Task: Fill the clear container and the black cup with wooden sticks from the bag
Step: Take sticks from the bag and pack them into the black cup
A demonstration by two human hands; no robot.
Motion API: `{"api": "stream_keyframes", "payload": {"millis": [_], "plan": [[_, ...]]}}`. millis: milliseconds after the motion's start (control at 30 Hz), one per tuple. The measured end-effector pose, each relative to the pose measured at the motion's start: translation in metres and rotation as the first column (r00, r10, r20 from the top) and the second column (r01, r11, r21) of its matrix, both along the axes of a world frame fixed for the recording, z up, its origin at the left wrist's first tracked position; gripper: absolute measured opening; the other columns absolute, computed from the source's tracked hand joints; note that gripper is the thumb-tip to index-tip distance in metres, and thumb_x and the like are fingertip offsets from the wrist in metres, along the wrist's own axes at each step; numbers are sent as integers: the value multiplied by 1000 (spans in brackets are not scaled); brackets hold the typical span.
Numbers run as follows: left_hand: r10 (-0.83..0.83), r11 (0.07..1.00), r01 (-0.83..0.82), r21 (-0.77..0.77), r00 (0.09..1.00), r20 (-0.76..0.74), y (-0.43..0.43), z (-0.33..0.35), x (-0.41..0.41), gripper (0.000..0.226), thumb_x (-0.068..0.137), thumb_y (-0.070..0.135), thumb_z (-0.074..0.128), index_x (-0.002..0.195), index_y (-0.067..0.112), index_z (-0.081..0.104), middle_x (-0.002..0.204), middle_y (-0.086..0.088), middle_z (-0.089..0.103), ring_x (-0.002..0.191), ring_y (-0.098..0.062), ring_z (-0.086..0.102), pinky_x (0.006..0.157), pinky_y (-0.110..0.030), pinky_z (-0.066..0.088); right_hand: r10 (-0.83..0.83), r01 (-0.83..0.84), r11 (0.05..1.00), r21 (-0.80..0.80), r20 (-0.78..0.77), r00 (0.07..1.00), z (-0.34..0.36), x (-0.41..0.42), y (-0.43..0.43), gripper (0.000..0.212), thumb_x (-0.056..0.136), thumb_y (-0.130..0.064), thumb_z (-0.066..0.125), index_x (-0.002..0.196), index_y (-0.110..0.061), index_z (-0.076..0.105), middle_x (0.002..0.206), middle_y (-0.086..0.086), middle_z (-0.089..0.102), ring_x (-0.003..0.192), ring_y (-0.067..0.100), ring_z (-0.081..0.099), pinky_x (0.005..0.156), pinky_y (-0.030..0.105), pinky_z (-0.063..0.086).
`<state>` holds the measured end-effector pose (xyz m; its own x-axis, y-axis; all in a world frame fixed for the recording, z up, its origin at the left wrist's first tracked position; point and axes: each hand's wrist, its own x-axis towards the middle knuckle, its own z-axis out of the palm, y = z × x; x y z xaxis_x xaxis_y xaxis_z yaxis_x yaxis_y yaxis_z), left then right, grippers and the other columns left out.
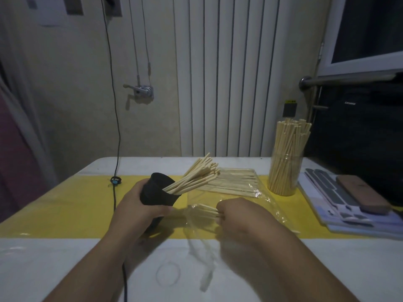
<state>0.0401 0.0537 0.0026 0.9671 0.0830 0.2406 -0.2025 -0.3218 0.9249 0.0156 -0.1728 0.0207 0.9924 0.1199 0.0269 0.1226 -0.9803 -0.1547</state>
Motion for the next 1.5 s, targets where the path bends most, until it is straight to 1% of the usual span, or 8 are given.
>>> {"api": "stream_keyframes", "payload": {"millis": [100,367,533,800,1000,1167,1333,1500], "plan": [[2,1000,-2,4,1000,-4,0,1,1,59,64,13,90,96,47,55,99,19,64,90,-4,60,67,-29,47,-3,3,1000,-11,34,999,7,-4,-2,36,92,-46,55,72,-20,44,80,-4,50,84,25,52,62,30,38],[7,1000,-7,5,1000,-1,0,1,1,58,63,11,91,97,44,57,98,16,67,88,-4,61,67,-28,46,13,17,997,-82,354,935,29,-17,-2,33,82,-43,56,63,-18,47,64,-2,47,72,24,49,56,30,30],[-2,1000,2,1,1000,-1,0,0,0,58,63,12,91,97,44,57,98,17,66,89,-6,61,68,-29,47,113,-110,992,-59,798,592,21,-9,-8,40,77,-42,52,46,-19,41,42,-1,47,42,26,44,51,24,19],[-23,1000,23,8,1000,-3,1,-1,2,62,61,8,91,96,45,56,94,19,67,88,-4,61,65,-26,46,40,-249,968,39,952,305,10,3,-11,38,99,-29,52,65,-13,52,69,3,54,67,25,43,62,35,30],[-37,999,37,1,999,-3,1,-1,2,68,47,18,95,99,44,60,96,17,69,89,-4,63,66,-26,46,-113,-346,908,236,933,342,12,-3,-11,60,103,-49,38,71,-5,64,74,6,48,56,23,45,47,30,39],[-38,999,38,25,999,1,1,-3,5,69,39,32,84,102,46,59,95,23,68,90,-1,63,68,-28,47,-260,-484,749,452,873,412,14,-9,-3,30,94,-36,61,86,-11,76,84,2,54,76,6,53,65,12,41],[-31,997,30,78,999,19,-1,-5,6,66,40,33,84,96,56,58,91,35,64,88,2,62,71,-30,49,-288,-510,345,788,606,741,26,-23,14,17,82,-37,71,74,-22,71,77,-3,62,55,8,62,50,16,48],[-32,992,27,123,999,42,-2,-4,6,68,41,32,84,90,68,53,93,29,66,90,-1,61,74,-34,52,-157,-344,176,922,372,915,25,-20,18,9,80,-11,79,76,-7,72,73,13,67,59,17,65,57,27,54]]}}
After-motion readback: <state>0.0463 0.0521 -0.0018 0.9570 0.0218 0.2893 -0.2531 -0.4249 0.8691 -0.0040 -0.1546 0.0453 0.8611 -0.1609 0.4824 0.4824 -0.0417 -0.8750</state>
